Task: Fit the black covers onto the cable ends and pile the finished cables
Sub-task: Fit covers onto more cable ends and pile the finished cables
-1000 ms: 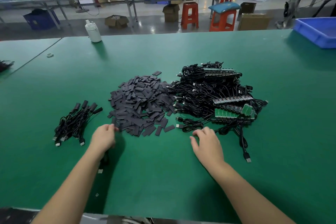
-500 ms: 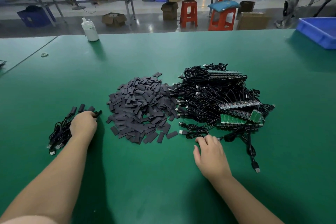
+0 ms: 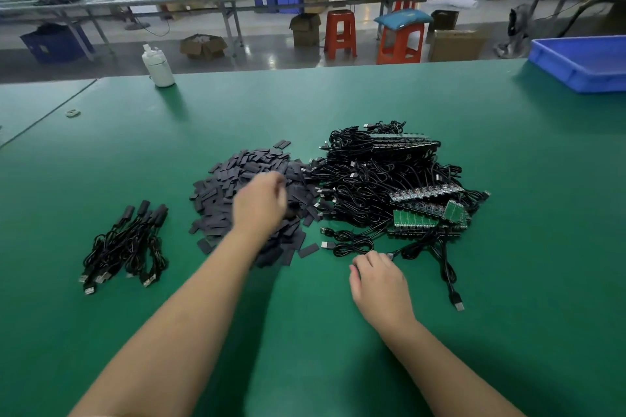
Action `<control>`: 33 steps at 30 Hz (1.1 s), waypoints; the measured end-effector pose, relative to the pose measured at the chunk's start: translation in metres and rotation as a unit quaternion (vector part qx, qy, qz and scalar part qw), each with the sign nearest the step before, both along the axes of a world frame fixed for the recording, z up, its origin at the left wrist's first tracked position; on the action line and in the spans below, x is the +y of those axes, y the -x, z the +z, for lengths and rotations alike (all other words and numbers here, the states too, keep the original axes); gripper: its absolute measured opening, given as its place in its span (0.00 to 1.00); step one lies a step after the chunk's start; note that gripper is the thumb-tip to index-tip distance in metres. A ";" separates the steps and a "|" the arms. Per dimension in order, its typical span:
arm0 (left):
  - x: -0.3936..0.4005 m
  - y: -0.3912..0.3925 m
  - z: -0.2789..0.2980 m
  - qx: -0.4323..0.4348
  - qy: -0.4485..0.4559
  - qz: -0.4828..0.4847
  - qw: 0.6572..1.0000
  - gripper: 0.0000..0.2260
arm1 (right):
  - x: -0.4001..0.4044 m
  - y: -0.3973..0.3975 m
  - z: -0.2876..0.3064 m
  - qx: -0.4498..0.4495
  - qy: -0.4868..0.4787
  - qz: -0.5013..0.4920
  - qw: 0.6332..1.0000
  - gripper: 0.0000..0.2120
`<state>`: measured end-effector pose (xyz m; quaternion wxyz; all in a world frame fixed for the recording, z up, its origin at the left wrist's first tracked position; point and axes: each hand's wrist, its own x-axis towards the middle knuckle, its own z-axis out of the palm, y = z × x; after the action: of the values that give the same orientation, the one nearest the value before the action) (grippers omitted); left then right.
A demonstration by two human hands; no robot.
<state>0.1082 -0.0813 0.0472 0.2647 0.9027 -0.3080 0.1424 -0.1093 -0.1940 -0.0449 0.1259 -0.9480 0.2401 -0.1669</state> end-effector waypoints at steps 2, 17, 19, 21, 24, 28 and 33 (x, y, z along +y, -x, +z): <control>-0.031 0.047 0.002 0.039 0.040 -0.079 0.995 0.06 | -0.001 0.008 0.006 -0.012 -0.051 -0.015 0.999 0.08; -0.146 0.182 -0.016 0.327 -0.026 -0.195 0.924 0.23 | -0.149 0.047 0.077 -0.168 -0.351 -0.266 0.882 0.15; -0.148 0.180 -0.017 0.379 0.017 -0.176 0.908 0.22 | -0.149 0.042 0.076 -0.173 -0.352 -0.262 0.882 0.11; -0.149 0.180 -0.017 0.399 0.052 -0.162 0.901 0.21 | -0.145 0.039 0.079 -0.175 -0.341 -0.253 0.889 0.08; -0.148 0.182 -0.013 0.383 0.095 -0.145 0.908 0.14 | -0.135 0.036 0.085 -0.174 -0.315 -0.211 0.909 0.06; -0.138 0.175 -0.005 0.308 0.140 -0.139 0.931 0.09 | -0.124 0.034 0.096 -0.165 -0.310 -0.137 0.926 0.05; -0.122 0.164 -0.003 0.288 0.167 -0.152 0.930 0.05 | -0.114 0.029 0.102 -0.153 -0.297 -0.098 0.937 0.04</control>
<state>-0.0561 -0.2032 0.0440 0.5078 0.7897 -0.3240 -0.1165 -0.1380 -0.3080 0.0573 0.4197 -0.8022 0.3483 -0.2430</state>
